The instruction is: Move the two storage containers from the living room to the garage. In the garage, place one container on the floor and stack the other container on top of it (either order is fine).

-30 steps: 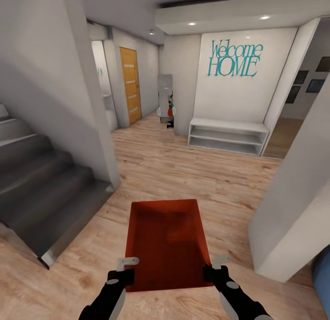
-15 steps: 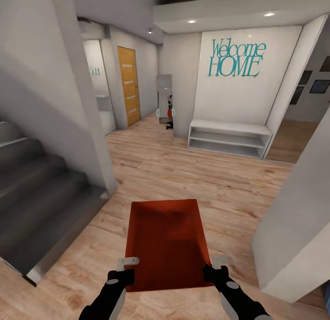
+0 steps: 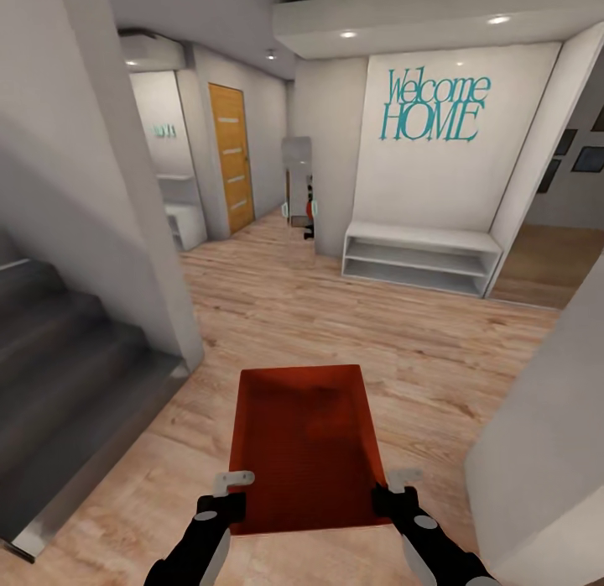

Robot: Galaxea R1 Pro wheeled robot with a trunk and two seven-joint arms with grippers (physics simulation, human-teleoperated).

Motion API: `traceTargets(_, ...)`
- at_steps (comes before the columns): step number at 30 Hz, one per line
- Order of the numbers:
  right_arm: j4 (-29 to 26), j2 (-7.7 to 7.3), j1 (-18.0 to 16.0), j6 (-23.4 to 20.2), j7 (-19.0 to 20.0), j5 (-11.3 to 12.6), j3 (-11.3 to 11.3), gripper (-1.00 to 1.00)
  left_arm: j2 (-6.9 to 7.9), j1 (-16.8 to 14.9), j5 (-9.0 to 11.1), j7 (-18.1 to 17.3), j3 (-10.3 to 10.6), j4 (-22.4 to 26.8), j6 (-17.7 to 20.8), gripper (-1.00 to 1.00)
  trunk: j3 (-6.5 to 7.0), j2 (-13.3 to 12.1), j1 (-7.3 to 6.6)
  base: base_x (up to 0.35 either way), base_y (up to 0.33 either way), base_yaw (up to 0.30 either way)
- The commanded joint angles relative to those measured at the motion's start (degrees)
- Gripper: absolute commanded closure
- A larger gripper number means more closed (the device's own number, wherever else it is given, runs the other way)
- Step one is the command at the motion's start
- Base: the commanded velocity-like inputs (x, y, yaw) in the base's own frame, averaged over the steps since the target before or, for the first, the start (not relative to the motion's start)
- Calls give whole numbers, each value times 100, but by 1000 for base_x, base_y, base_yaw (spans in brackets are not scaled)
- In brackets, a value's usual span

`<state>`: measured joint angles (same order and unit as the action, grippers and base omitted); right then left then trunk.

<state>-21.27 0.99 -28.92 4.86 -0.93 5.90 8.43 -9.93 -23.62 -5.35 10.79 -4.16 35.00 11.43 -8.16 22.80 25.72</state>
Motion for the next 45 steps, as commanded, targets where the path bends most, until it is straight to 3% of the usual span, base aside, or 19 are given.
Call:
traceTargets(1, 9, -38, -9, 24, -4, 69, 71, 100, -7, -3, -115, 19, -6, 15, 44, 100, -11, 12, 7, 330, -114, 0)
traceTargets(16, 9, -38, -9, 22, -4, 69, 78, 100, -7, -6, -115, 28, -6, 15, 44, 100, -11, 12, 7, 330, -93, 0)
traceTargets(45, 9, -38, -9, 24, -4, 69, 80, 100, -7, -5, -115, 28, -6, 15, 44, 100, -11, 12, 7, 330, -2, 0)
